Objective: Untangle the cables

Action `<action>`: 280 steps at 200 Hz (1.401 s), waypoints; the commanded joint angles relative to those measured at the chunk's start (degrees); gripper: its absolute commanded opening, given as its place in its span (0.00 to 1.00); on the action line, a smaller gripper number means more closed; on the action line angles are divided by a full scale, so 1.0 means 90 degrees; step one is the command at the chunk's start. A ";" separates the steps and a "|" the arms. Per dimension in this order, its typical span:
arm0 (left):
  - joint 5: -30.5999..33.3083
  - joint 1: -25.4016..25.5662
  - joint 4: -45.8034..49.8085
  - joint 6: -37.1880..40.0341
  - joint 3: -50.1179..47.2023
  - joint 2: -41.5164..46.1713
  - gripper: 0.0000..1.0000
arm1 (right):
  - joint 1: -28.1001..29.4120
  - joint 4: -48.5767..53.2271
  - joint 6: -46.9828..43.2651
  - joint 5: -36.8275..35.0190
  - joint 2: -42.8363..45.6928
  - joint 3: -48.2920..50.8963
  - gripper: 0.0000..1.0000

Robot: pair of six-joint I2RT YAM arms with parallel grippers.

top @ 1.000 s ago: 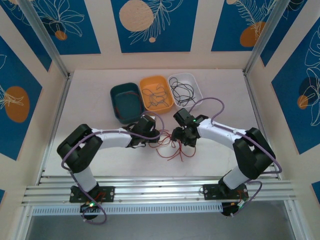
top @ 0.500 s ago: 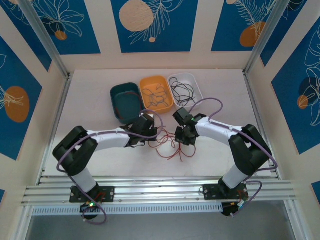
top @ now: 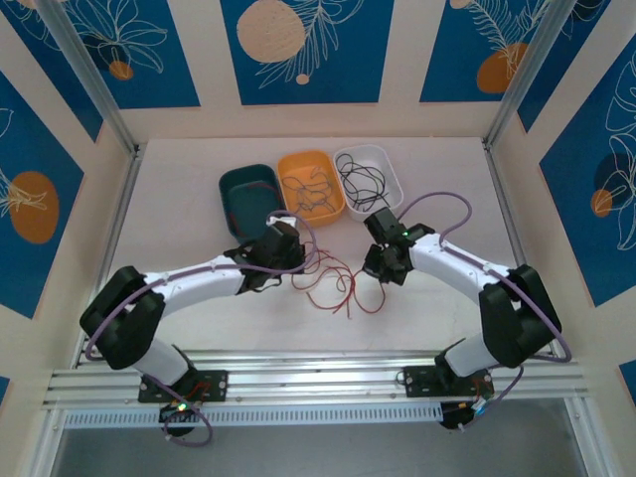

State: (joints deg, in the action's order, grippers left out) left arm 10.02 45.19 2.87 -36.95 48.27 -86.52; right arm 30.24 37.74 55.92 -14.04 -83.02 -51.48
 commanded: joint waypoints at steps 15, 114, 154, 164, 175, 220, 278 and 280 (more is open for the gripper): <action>0.0009 0.0021 0.0089 0.0183 -0.0039 0.0210 0.03 | 0.0231 -0.0511 -0.0474 0.0442 0.0045 0.0018 0.24; -0.0292 0.0024 -0.0271 0.0397 -0.0143 0.0611 0.00 | 0.0521 -0.0631 -0.0918 0.0491 -0.1216 -0.0686 0.42; -0.0265 0.0018 -0.0437 0.0463 -0.0298 0.0969 0.00 | 0.0240 -0.0650 -0.0722 0.0457 -0.1428 -0.0599 0.24; -0.0198 0.0018 -0.0447 0.0501 -0.0347 0.1081 0.00 | 0.0170 -0.0618 -0.0667 0.0439 -0.1448 -0.0562 0.15; -0.0067 0.0025 -0.0421 0.0563 -0.0400 0.1233 0.00 | 0.0096 -0.0559 -0.0597 0.0396 -0.1443 -0.0513 0.09; 0.0699 0.0018 -0.0132 0.1146 -0.0554 0.1941 0.00 | -0.0084 -0.0365 -0.0445 0.0172 -0.1145 -0.0269 0.07; 0.0713 0.0022 -0.0397 0.2128 -0.0604 0.2739 0.00 | -0.0050 -0.0110 -0.0482 -0.0250 -0.0529 -0.0207 0.53; 0.0686 0.0024 -0.0456 0.2156 -0.0619 0.2770 0.00 | -0.0057 -0.0098 -0.0474 -0.0274 -0.0509 -0.0207 0.54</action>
State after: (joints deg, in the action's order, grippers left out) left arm 15.64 45.60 1.74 -23.18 43.42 -64.49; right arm 29.69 33.50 51.09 -12.91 -90.50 -54.06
